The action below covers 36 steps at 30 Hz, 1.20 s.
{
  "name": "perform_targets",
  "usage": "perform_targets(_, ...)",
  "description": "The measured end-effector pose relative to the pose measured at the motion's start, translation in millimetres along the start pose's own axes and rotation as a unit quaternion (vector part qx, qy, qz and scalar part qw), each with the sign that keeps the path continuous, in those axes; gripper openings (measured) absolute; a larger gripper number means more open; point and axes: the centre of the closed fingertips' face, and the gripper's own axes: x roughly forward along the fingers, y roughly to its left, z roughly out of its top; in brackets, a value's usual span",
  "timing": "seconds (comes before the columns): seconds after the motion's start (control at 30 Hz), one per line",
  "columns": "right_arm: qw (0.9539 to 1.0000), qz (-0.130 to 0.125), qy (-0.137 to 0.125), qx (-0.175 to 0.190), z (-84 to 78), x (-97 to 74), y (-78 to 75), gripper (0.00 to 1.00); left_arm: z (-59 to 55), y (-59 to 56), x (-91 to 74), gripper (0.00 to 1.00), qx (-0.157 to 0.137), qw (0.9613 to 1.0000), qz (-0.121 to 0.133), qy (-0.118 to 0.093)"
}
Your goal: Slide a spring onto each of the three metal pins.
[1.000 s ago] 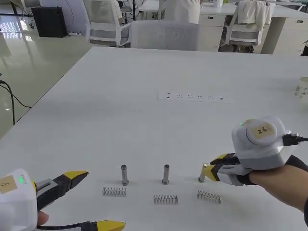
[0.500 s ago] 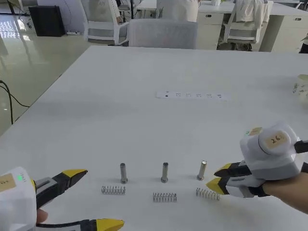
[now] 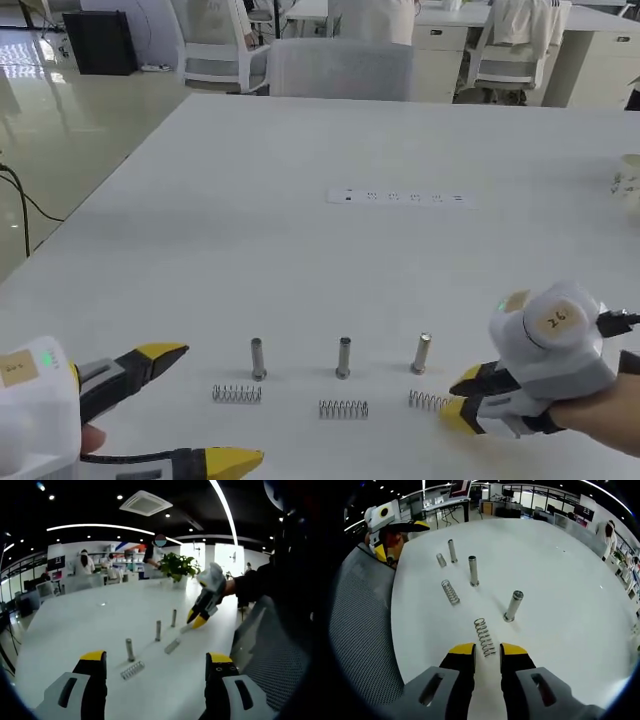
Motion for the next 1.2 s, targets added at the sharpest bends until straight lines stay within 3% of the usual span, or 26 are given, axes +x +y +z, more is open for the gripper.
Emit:
perform_targets(0.7,0.9994,0.004,0.017,-0.031,-3.3,3.3,-0.3,0.09,2.0,-6.6,4.8,0.77,0.006,0.9998,-0.017,0.006)
perform_targets(1.2,0.9996,0.018,-0.007,-0.02,20.6,-16.5,12.7,0.08,14.4,-16.4,11.8,0.75,0.02,0.9983,-0.054,0.005)
